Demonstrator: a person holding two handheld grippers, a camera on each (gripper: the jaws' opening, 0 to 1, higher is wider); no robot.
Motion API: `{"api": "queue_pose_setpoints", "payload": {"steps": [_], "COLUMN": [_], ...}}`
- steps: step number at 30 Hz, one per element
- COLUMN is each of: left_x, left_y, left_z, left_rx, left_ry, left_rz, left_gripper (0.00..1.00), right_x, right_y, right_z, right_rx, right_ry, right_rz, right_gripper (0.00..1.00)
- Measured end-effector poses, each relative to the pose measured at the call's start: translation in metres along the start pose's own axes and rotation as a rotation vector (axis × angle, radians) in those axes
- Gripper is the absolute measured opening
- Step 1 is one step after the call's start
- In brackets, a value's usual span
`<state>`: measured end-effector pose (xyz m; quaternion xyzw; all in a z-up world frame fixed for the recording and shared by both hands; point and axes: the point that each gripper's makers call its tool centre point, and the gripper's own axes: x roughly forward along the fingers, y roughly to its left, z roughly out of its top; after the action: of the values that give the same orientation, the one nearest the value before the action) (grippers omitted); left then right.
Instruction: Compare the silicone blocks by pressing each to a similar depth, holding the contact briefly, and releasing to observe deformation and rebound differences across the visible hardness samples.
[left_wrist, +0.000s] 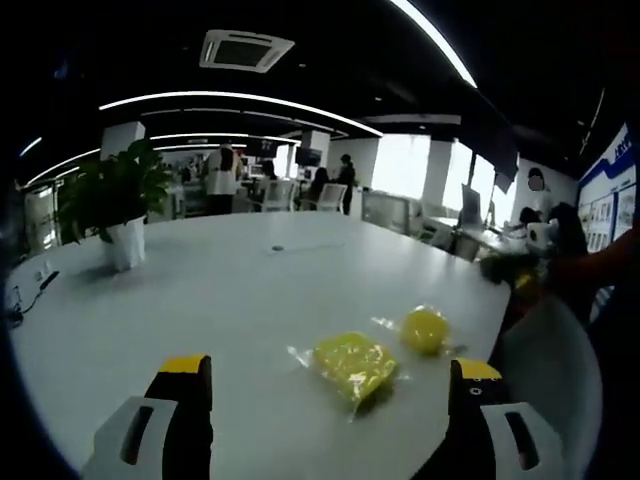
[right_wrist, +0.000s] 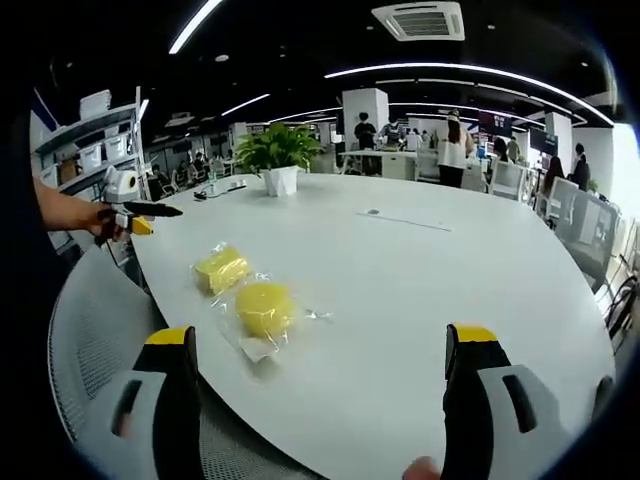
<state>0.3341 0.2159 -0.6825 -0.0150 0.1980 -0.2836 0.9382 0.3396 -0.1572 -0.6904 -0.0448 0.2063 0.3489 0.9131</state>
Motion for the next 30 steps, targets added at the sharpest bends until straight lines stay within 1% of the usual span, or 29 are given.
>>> {"api": "queue_pose_setpoints", "payload": {"steps": [1,3,5,8,10,17,20,23,28,30], "left_x": [-0.002,-0.002,-0.001,-0.001,0.0,-0.003,-0.005,-0.006,-0.006,-0.007], "left_y": [0.0,0.0,0.001,-0.001,-0.002,0.001,0.002,0.003,0.001,0.002], "left_z": [0.003,0.006,0.004,0.004,0.004,0.007,0.003,0.0,-0.001,0.0], "left_rx": [0.012,0.004,-0.009,0.001,0.003,0.002,0.005,-0.002,0.01,0.005], "left_ry": [-0.014,-0.031,-0.021,-0.018,-0.015,-0.033,-0.02,-0.008,0.008,0.0], "left_rz": [0.007,0.002,0.003,-0.004,-0.009,-0.007,-0.007,-0.006,-0.006,0.001], "left_gripper": [1.0,1.0,1.0,1.0,1.0,1.0,1.0,1.0,1.0,1.0], "right_x": [-0.001,-0.001,-0.002,-0.004,-0.004,-0.004,-0.005,-0.007,-0.009,-0.009], "right_y": [0.002,0.003,0.003,0.0,-0.001,-0.002,-0.002,-0.004,-0.006,-0.007], "right_z": [-0.001,-0.005,-0.007,-0.006,-0.007,-0.001,0.001,-0.002,-0.009,-0.01], "right_rx": [-0.002,0.007,0.013,0.002,0.016,-0.002,-0.002,0.006,0.009,0.015], "right_ry": [0.001,0.018,0.022,0.016,0.018,0.002,-0.006,-0.004,0.01,0.015], "right_rz": [0.004,0.004,0.0,-0.012,-0.01,-0.016,-0.02,-0.028,-0.038,-0.039], "right_gripper": [0.96,0.96,0.96,0.96,0.96,0.96,0.96,0.96,0.97,0.97]}}
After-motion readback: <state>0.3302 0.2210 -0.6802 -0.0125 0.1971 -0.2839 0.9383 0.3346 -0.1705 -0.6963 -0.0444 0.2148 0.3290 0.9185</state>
